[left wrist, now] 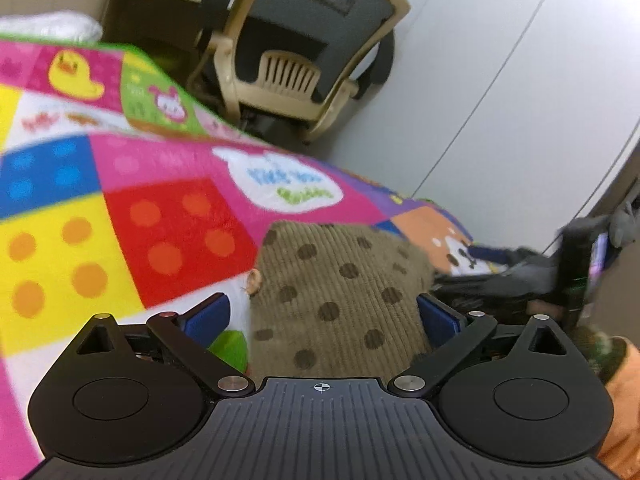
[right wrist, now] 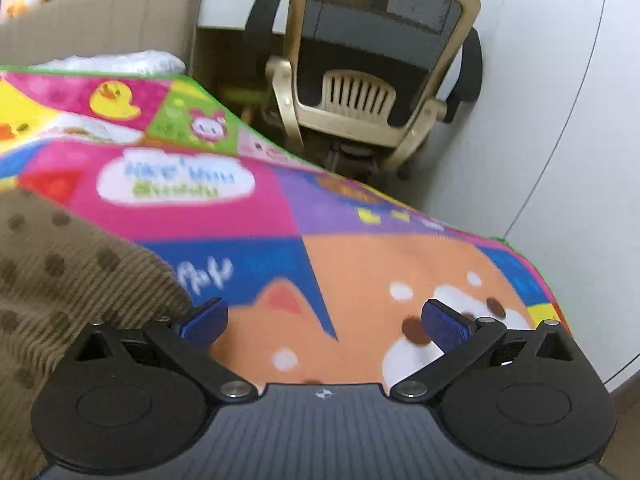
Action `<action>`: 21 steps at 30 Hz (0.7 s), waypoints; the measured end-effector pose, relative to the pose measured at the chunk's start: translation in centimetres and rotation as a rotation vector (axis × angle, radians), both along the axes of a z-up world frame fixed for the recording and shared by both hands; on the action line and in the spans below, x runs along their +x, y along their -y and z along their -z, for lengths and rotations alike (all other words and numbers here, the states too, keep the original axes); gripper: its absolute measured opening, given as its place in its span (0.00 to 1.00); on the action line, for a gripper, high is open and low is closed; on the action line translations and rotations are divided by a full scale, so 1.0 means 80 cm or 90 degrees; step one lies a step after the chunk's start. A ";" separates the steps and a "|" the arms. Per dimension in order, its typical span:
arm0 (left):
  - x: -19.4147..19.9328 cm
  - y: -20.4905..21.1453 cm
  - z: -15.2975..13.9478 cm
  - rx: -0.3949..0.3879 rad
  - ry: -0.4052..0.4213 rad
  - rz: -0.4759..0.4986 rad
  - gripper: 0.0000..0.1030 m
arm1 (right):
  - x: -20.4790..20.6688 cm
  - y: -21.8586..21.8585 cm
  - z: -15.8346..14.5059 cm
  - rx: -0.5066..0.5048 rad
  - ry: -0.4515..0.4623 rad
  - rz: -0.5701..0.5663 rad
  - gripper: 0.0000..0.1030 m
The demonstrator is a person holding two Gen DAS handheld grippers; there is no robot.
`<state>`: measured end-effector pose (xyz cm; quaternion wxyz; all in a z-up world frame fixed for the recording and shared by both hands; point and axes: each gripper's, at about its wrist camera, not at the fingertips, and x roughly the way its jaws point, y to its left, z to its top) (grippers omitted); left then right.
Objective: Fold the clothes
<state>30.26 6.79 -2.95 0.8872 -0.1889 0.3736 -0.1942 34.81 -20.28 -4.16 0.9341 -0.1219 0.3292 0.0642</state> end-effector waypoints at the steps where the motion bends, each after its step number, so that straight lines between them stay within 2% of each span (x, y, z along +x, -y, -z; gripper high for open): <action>1: -0.004 -0.001 0.000 -0.003 -0.004 0.001 0.98 | 0.000 0.007 -0.002 0.014 -0.002 0.008 1.00; 4: -0.014 -0.003 0.000 -0.014 -0.016 0.006 0.98 | -0.014 0.023 -0.012 0.050 0.006 0.013 1.00; 10: -0.035 -0.008 -0.001 -0.034 -0.041 0.014 0.98 | -0.065 0.061 -0.030 0.265 -0.088 -0.072 1.00; 12: -0.041 -0.009 -0.001 -0.040 -0.048 0.016 0.97 | -0.077 0.060 -0.021 0.312 -0.140 -0.097 1.00; 14: -0.041 -0.005 -0.002 -0.036 -0.049 0.016 0.92 | -0.085 0.048 -0.010 0.310 -0.164 -0.112 1.00; 16: -0.040 -0.002 -0.002 -0.042 -0.052 0.025 0.79 | -0.091 0.033 -0.009 0.287 -0.150 -0.123 0.94; 18: -0.042 0.000 -0.002 -0.042 -0.047 0.030 0.78 | -0.087 0.027 -0.011 0.299 -0.157 -0.125 0.89; 21: -0.042 -0.011 0.003 -0.069 -0.046 0.021 0.75 | -0.081 0.015 -0.013 0.302 -0.152 -0.140 0.85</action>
